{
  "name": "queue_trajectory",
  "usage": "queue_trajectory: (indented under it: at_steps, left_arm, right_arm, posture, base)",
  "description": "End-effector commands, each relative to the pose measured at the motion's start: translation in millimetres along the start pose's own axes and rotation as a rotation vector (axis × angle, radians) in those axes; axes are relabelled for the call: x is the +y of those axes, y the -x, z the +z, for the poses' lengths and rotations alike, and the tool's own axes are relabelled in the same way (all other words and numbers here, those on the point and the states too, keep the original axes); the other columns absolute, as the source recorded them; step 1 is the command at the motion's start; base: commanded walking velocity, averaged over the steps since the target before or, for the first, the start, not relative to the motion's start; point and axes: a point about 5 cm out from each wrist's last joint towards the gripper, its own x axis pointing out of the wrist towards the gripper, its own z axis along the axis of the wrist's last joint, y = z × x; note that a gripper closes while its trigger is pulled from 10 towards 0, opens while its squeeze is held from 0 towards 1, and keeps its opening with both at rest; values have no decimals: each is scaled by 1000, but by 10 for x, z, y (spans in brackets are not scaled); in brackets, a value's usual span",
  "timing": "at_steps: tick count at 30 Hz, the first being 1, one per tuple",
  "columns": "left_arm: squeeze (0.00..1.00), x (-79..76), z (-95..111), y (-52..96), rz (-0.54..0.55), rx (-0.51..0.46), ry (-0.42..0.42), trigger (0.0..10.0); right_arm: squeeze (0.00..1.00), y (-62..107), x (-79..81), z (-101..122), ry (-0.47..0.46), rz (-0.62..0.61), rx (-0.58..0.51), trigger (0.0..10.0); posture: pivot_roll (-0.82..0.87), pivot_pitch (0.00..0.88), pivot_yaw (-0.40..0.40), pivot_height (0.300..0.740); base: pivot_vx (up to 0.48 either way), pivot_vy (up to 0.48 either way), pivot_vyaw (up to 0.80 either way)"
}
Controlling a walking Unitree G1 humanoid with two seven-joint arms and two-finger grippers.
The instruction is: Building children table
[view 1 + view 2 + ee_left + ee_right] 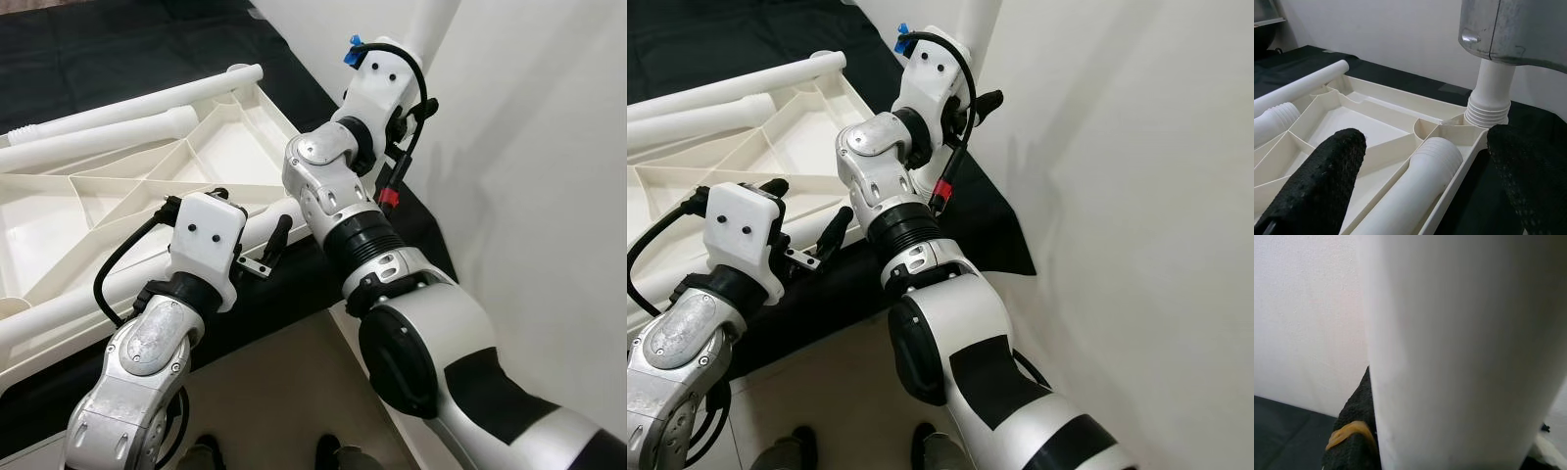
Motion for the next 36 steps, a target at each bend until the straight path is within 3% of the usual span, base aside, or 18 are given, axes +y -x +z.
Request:
queue_trajectory:
  at_steps: [1,6,19,35,36]
  left_arm:
    - [0,-36,2,22,-8,-4,5,10000]
    - [0,-38,-2,22,-7,-4,6,10000]
    - [0,-48,-9,28,-7,-3,9,10000]
    - [0,-54,-8,30,-11,-4,12,10000]
    - [0,-54,-8,31,-10,-4,12,10000]
  right_arm:
    - [0,103,-110,-521,161,-18,206,10000]
    - [0,106,-129,-576,198,-24,240,10000]
    - [0,46,-67,-453,120,30,251,10000]
    - [0,62,-58,-460,116,40,258,10000]
    - [600,62,-58,-461,113,40,262,10000]
  posture:
    - [60,321,-134,740]
    - [60,320,-134,740]
    - [57,318,-136,740]
    - [58,316,-135,740]
    - [58,316,-135,740]
  base:
    - [0,0,0]
    - [0,0,0]
    - [0,0,0]
    - [0,0,0]
    - [0,0,0]
